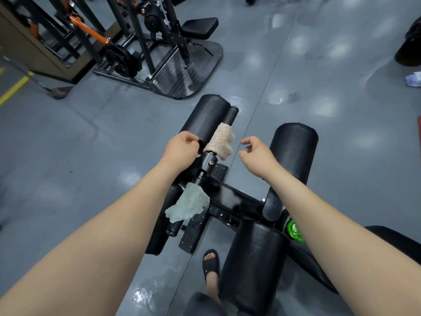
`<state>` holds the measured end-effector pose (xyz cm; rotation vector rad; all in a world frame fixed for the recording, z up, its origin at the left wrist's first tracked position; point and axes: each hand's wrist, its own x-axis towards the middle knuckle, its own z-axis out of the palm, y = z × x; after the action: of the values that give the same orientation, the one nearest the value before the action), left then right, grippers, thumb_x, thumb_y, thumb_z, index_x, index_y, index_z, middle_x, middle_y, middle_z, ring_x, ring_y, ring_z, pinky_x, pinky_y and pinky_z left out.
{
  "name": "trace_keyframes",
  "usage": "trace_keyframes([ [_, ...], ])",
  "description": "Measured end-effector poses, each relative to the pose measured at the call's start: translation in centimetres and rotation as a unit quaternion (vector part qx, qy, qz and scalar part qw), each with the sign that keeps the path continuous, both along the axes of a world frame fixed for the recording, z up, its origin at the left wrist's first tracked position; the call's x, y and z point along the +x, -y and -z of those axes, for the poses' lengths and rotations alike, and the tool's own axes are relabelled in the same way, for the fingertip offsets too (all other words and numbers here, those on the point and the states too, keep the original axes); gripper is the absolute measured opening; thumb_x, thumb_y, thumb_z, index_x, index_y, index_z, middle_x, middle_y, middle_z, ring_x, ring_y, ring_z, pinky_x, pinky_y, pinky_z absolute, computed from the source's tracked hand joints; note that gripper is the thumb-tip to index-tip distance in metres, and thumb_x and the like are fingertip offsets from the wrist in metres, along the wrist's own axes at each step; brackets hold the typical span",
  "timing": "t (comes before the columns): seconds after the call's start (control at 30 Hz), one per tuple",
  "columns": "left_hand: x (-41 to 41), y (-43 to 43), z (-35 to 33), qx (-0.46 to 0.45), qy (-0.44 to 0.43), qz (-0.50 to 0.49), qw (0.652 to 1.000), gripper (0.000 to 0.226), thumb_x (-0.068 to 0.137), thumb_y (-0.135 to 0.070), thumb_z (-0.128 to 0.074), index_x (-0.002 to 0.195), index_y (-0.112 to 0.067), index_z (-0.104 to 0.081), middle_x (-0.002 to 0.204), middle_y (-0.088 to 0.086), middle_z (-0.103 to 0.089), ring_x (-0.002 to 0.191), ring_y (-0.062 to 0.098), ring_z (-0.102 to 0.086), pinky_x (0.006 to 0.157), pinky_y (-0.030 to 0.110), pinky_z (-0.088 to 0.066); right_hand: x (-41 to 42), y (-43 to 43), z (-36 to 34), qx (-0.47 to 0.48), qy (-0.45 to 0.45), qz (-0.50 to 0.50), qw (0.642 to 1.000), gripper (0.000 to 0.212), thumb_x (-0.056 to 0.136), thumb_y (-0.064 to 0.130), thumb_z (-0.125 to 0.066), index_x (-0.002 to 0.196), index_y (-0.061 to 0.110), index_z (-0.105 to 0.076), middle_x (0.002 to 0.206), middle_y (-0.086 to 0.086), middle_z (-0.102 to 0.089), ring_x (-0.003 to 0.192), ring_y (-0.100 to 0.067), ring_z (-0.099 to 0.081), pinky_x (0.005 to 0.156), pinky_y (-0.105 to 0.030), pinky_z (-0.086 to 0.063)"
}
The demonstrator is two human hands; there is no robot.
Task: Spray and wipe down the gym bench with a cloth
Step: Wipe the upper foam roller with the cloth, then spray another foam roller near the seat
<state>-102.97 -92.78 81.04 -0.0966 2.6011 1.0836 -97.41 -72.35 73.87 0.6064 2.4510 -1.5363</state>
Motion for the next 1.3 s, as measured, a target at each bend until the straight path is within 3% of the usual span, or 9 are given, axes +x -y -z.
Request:
trace_keyframes([
  [0.17,4.7,3.6,-0.2,-0.133,0.001,0.020,0.991,0.013,0.094,-0.032,-0.054,0.096,-0.019,-0.053,0.087,-0.005,-0.061,0.081,0.019,-0.058,0.074,0.035,-0.049,1.8,2.3,0.5,-0.024,0.031,-0.060,0.997,0.017,0.094,0.017,-0.048,0.101,0.026,-0.060,0.098,-0.004,-0.067,0.084,-0.021,-0.065,0.063,-0.026,-0.046],
  [0.3,8.8,5.1,0.5,-0.198,0.033,0.055,0.978,0.048,0.090,-0.065,-0.056,0.102,-0.019,-0.050,0.090,-0.005,-0.061,0.079,0.012,-0.058,0.067,0.033,-0.046,3.8,4.6,1.2,0.026,0.032,-0.087,0.995,0.020,0.092,0.018,-0.046,0.105,0.026,-0.060,0.092,0.004,-0.064,0.084,-0.020,-0.062,0.061,-0.025,-0.043],
  [0.43,11.4,6.1,2.3,-0.228,0.032,0.130,0.964,0.044,0.100,-0.058,-0.048,0.103,-0.015,-0.058,0.093,0.002,-0.065,0.085,0.020,-0.062,0.066,0.035,-0.047,5.9,5.3,1.3,0.049,0.036,-0.112,0.992,0.023,0.093,0.017,-0.047,0.110,0.022,-0.063,0.096,0.006,-0.063,0.091,-0.018,-0.058,0.062,-0.022,-0.038],
  [0.67,14.7,7.0,0.8,-0.046,-0.132,0.005,0.990,0.024,0.107,-0.029,-0.043,0.097,-0.019,-0.061,0.082,-0.003,-0.062,0.070,0.012,-0.056,0.056,0.021,-0.039,9.5,4.3,1.5,0.022,0.037,-0.058,0.997,0.015,0.089,0.016,-0.051,0.090,0.027,-0.062,0.087,-0.001,-0.070,0.084,-0.025,-0.069,0.077,-0.035,-0.056],
  [0.77,16.3,6.5,-0.7,0.005,-0.155,0.003,0.988,0.021,0.106,-0.026,-0.042,0.096,-0.015,-0.057,0.079,-0.003,-0.058,0.066,0.007,-0.050,0.054,0.016,-0.036,11.9,3.2,1.1,-0.006,0.038,-0.002,0.999,0.015,0.089,0.013,-0.050,0.092,0.022,-0.062,0.080,-0.004,-0.070,0.073,-0.025,-0.070,0.063,-0.033,-0.057],
  [0.93,20.1,4.7,0.4,0.099,-0.096,0.004,0.990,0.019,0.098,-0.035,-0.057,0.111,-0.022,-0.063,0.103,-0.010,-0.068,0.092,0.006,-0.062,0.078,0.023,-0.045,17.8,0.4,0.2,-0.014,0.026,0.057,0.998,0.018,0.092,0.004,-0.047,0.098,0.012,-0.062,0.078,-0.010,-0.064,0.063,-0.022,-0.058,0.057,-0.029,-0.051],
  [1.0,22.0,4.4,2.0,0.123,-0.066,-0.008,0.990,0.021,0.091,-0.034,-0.069,0.107,-0.024,-0.059,0.095,-0.012,-0.067,0.080,0.001,-0.065,0.072,0.016,-0.047,19.8,-0.8,0.5,-0.010,0.051,0.069,0.996,0.018,0.090,0.003,-0.048,0.095,0.013,-0.062,0.076,-0.008,-0.064,0.064,-0.023,-0.059,0.063,-0.033,-0.052],
  [1.13,24.7,3.4,5.1,0.129,0.002,-0.036,0.991,0.020,0.087,-0.015,-0.061,0.103,-0.024,-0.057,0.094,-0.001,-0.064,0.079,0.021,-0.063,0.066,0.034,-0.053,23.7,-4.8,3.0,0.020,0.091,0.103,0.990,0.013,0.090,0.008,-0.049,0.090,0.009,-0.061,0.077,-0.014,-0.065,0.061,-0.024,-0.055,0.055,-0.032,-0.047],
  [1.3,26.4,0.0,5.8,0.282,0.068,-0.134,0.948,0.021,0.089,-0.001,-0.047,0.092,-0.020,-0.055,0.092,0.010,-0.059,0.080,0.030,-0.070,0.053,0.036,-0.046,25.9,-11.3,7.5,0.059,0.147,0.081,0.984,0.027,0.098,0.025,-0.055,0.071,0.022,-0.057,0.092,-0.008,-0.073,0.081,-0.023,-0.057,0.076,-0.034,-0.047],
])
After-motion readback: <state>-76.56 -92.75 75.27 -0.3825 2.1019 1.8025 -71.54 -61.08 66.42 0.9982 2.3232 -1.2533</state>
